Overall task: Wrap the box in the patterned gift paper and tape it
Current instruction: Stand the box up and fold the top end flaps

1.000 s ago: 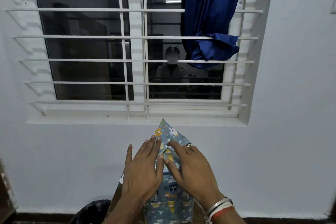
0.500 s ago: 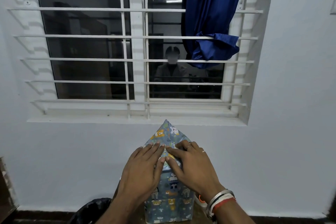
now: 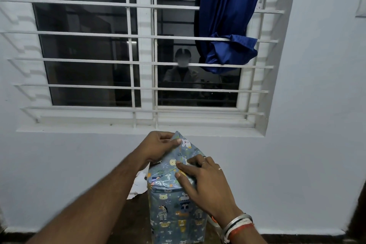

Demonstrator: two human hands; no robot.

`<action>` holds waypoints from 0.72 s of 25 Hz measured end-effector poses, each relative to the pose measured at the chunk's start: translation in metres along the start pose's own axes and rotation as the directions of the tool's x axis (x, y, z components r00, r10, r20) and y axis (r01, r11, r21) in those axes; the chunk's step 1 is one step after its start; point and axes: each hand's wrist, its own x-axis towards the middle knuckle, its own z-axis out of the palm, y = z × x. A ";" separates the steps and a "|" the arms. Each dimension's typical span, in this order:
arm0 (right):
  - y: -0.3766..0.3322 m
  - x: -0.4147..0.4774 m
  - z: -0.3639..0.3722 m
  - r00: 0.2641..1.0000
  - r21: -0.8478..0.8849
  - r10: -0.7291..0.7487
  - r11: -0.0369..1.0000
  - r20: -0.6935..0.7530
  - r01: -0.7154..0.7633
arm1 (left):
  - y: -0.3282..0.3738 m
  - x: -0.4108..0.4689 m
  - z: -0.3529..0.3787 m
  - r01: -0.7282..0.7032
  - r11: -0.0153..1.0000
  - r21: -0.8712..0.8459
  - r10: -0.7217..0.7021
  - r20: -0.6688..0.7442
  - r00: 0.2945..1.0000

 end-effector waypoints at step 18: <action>0.002 -0.003 0.004 0.999 0.037 0.004 0.999 -0.046 -0.002 | 0.066 0.024 -0.025 -0.117 0.977 0.177 0.119 0.001 0.993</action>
